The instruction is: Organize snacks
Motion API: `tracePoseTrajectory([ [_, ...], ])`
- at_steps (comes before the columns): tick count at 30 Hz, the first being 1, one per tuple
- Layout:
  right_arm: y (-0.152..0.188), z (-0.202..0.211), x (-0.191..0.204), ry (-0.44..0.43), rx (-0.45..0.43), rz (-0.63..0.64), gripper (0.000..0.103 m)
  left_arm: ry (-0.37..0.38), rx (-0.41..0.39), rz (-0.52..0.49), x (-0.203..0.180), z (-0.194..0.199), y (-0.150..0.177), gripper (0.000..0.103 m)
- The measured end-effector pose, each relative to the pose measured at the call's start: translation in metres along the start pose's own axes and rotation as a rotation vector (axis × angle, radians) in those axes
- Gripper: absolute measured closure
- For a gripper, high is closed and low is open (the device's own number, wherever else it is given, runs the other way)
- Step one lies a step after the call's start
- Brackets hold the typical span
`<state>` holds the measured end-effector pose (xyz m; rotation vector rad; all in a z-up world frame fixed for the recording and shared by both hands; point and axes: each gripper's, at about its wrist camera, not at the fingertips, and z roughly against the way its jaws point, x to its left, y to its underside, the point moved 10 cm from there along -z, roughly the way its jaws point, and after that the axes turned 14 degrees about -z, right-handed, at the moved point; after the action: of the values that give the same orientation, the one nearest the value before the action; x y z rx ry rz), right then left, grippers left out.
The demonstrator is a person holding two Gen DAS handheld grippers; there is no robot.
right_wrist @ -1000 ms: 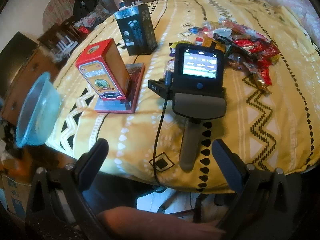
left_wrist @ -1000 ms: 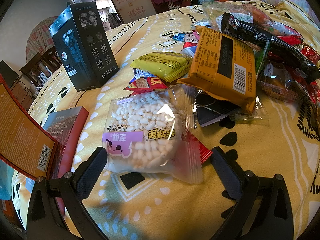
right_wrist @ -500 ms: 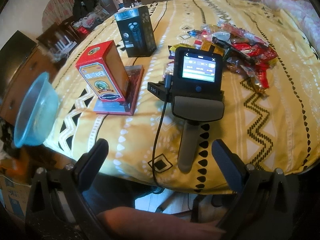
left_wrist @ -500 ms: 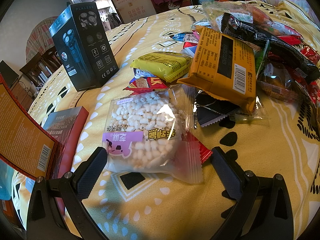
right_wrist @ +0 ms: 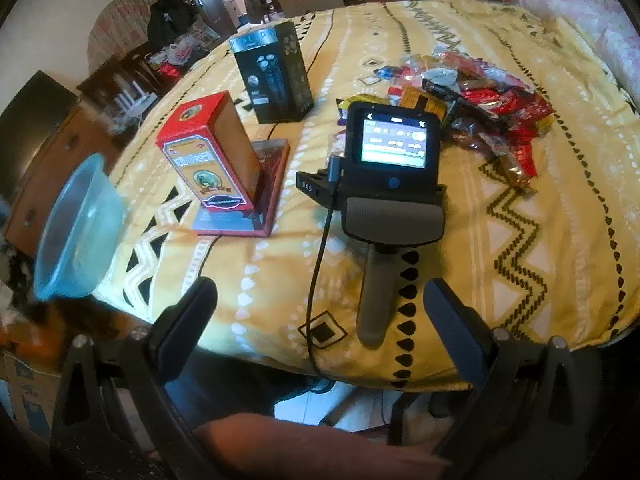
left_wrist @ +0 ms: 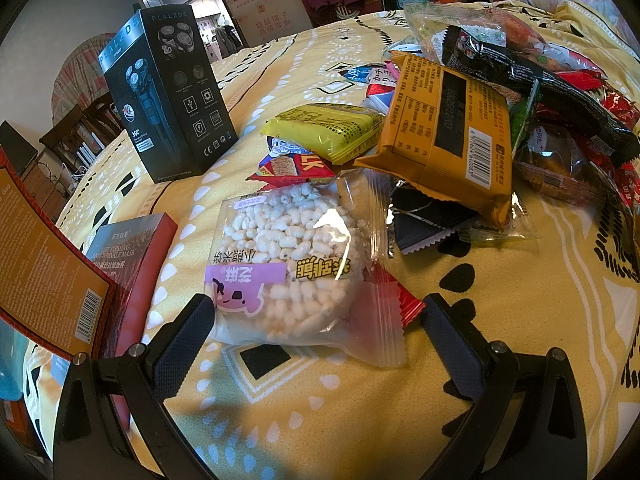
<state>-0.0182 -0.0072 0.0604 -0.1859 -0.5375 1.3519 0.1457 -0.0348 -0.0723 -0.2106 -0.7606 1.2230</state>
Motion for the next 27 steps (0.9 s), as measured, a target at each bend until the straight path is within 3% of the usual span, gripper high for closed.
tracePoseTrajectory([
  [27,0.0012,-0.0017,-0.0028,0.019,0.001,0.0,0.0,0.0,0.0,0.0,0.0,-0.0001,0.0,0.0],
])
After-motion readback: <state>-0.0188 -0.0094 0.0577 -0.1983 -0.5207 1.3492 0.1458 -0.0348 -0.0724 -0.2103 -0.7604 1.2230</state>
